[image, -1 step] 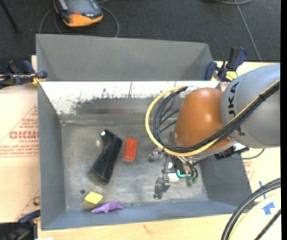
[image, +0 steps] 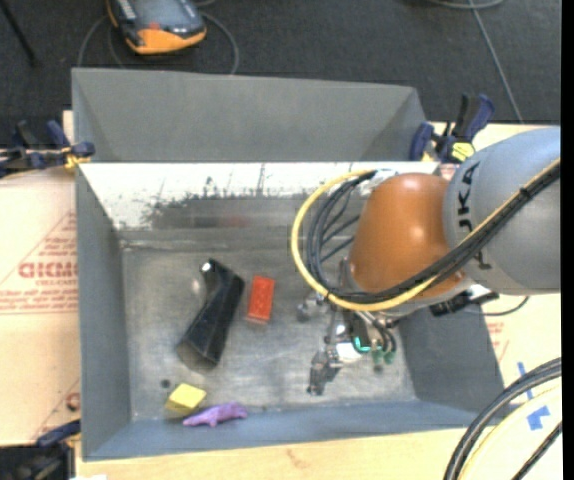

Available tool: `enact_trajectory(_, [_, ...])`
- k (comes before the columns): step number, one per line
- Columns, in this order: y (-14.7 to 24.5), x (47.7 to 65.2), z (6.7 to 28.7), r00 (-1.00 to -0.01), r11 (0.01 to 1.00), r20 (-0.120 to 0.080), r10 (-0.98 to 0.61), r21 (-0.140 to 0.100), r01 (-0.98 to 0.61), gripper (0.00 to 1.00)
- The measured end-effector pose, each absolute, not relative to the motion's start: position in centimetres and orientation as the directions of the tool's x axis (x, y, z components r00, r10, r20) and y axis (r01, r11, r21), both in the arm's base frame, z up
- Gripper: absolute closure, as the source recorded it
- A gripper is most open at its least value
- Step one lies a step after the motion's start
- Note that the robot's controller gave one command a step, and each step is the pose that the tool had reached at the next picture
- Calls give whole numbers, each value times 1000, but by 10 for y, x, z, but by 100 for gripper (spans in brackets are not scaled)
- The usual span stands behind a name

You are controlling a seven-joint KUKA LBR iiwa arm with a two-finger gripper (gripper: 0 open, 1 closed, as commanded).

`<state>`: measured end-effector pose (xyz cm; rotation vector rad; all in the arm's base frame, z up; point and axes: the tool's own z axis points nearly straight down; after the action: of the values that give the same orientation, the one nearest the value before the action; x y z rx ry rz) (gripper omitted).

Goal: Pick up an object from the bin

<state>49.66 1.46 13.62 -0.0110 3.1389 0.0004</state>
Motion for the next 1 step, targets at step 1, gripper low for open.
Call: enact_trajectory(1, [-28, 502, 147, -998, 998, -3, -66, 0, -66, 0])
